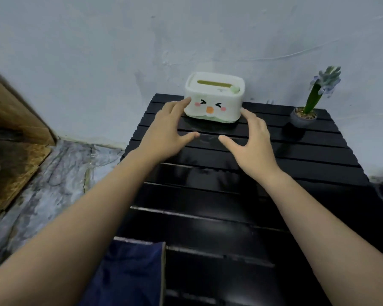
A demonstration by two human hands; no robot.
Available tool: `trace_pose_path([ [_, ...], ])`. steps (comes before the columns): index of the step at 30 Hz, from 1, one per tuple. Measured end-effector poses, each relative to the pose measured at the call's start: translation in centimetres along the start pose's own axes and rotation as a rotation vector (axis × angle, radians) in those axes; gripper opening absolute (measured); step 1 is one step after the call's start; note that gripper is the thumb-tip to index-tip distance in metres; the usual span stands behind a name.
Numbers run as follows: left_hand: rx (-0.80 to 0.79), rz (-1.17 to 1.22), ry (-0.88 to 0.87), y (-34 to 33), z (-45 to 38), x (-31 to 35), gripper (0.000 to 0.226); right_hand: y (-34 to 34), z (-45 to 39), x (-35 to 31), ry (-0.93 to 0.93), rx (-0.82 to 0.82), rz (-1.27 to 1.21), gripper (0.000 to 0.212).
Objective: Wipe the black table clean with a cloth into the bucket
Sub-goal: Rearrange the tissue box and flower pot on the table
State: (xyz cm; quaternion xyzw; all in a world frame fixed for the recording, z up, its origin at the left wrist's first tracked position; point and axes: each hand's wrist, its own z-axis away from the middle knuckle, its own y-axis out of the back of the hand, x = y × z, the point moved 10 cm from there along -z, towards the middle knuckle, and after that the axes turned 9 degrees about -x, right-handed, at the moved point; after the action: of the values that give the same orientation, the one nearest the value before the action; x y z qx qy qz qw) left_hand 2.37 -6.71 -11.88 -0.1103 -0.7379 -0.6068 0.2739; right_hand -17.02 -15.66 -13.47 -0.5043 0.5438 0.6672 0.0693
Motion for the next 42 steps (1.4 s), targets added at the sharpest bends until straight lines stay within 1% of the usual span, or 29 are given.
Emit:
trace_pose_path([
  [4, -0.019, 0.150, -0.004, -1.0, -5.5, -2.3, 0.110, 0.3, -6.2, 2.0, -0.004, 0.029, -0.144, 0.098],
  [7, -0.017, 0.297, -0.008, -1.5, -8.9, -3.7, 0.124, 0.4, -9.8, 3.3, -0.014, 0.033, -0.175, 0.116],
  [8, -0.031, 0.346, 0.002, -1.8, -9.8, -4.3, 0.126, 0.4, -10.8, 3.6, -0.008, 0.027, -0.186, 0.118],
  [9, -0.051, 0.390, 0.017, -2.2, -10.4, -4.8, 0.127, 0.2, -11.6, 3.8, 0.004, 0.016, -0.204, 0.117],
  [11, -0.069, 0.431, 0.047, -2.8, -11.2, -5.5, 0.123, -0.2, -12.6, 3.8, 0.027, -0.019, -0.250, 0.108],
  [14, -0.034, 0.431, 0.078, -2.6, -11.2, -5.8, 0.115, -0.6, -12.9, 3.6, 0.028, -0.041, -0.285, 0.099],
  [19, 0.030, 0.408, 0.036, -0.3, -8.9, -3.7, 0.112, 0.6, -10.5, 1.0, 0.071, -0.032, -0.330, 0.098],
  [25, 0.103, 0.399, -0.046, 2.9, -1.5, -0.6, 0.108, 2.2, -3.6, -2.7, 0.137, -0.012, -0.299, 0.097],
  [28, 0.112, 0.400, -0.035, 2.7, 2.2, -0.2, 0.107, 1.7, -0.3, -3.2, 0.131, -0.029, -0.326, 0.099],
  [34, 0.075, 0.424, 0.006, 0.6, 7.3, -1.0, 0.107, -0.4, 4.6, -2.3, 0.077, -0.069, -0.369, 0.098],
  [42, 0.037, 0.404, 0.071, -1.6, 9.9, -1.9, 0.108, -1.9, 7.1, -1.3, 0.061, -0.107, -0.357, 0.096],
])
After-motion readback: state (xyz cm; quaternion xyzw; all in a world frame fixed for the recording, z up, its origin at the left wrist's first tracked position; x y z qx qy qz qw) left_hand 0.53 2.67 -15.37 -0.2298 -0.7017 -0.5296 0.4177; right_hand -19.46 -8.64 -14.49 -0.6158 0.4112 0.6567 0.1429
